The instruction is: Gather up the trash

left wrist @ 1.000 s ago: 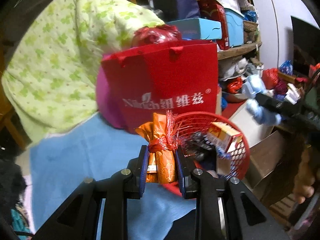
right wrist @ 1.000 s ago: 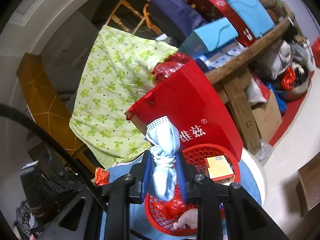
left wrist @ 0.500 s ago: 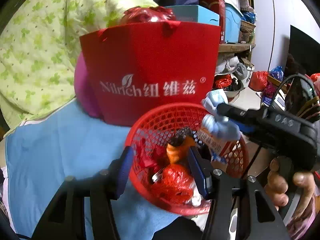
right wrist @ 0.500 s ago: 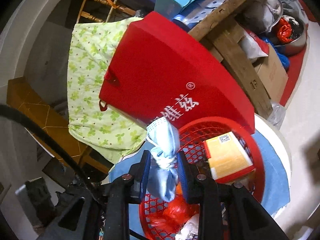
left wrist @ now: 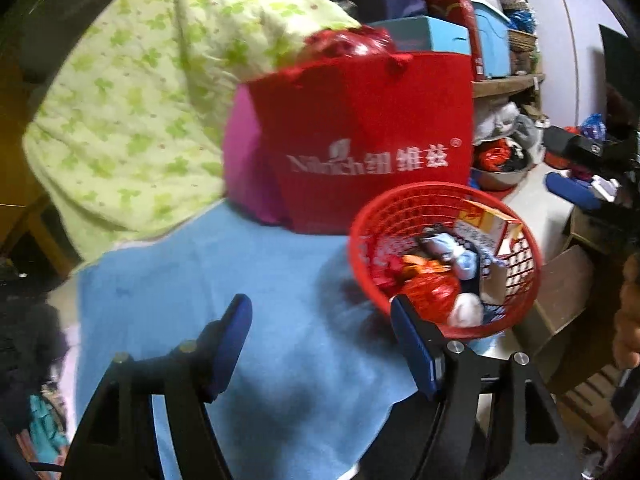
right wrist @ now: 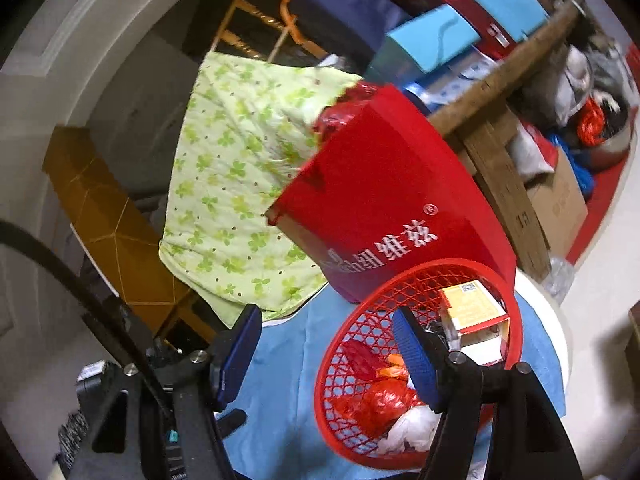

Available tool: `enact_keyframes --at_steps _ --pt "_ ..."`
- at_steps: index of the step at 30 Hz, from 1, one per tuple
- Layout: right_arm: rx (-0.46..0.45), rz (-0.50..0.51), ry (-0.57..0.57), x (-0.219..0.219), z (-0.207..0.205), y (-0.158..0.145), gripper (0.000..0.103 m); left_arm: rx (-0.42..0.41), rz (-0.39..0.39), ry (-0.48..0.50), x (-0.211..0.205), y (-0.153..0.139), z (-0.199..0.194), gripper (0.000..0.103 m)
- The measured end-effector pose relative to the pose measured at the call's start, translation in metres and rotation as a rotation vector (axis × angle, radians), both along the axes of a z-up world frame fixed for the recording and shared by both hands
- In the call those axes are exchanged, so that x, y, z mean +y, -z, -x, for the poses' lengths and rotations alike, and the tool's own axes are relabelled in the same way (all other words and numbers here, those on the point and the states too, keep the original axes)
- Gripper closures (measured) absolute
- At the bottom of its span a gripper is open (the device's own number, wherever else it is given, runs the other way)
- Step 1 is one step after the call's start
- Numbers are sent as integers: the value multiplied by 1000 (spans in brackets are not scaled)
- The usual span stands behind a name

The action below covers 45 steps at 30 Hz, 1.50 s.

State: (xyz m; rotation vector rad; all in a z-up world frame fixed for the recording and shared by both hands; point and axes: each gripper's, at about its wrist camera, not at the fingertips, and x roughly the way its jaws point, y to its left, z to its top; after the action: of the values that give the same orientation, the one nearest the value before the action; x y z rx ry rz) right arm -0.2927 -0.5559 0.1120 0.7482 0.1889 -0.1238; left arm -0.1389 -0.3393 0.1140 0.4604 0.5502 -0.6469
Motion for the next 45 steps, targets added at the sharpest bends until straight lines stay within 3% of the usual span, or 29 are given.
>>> enact_keyframes --at_steps 17,20,21,45 --pt "127 300 37 87 -2 -46 31 -89 62 -161 84 -37 6 30" --pt "130 345 37 98 1 -53 31 -96 77 -172 93 -41 8 21" --pt "129 354 33 101 2 -55 31 -102 83 -175 96 -42 9 16" --pt "169 428 34 133 22 -74 29 -137 145 -198 132 -62 33 16"
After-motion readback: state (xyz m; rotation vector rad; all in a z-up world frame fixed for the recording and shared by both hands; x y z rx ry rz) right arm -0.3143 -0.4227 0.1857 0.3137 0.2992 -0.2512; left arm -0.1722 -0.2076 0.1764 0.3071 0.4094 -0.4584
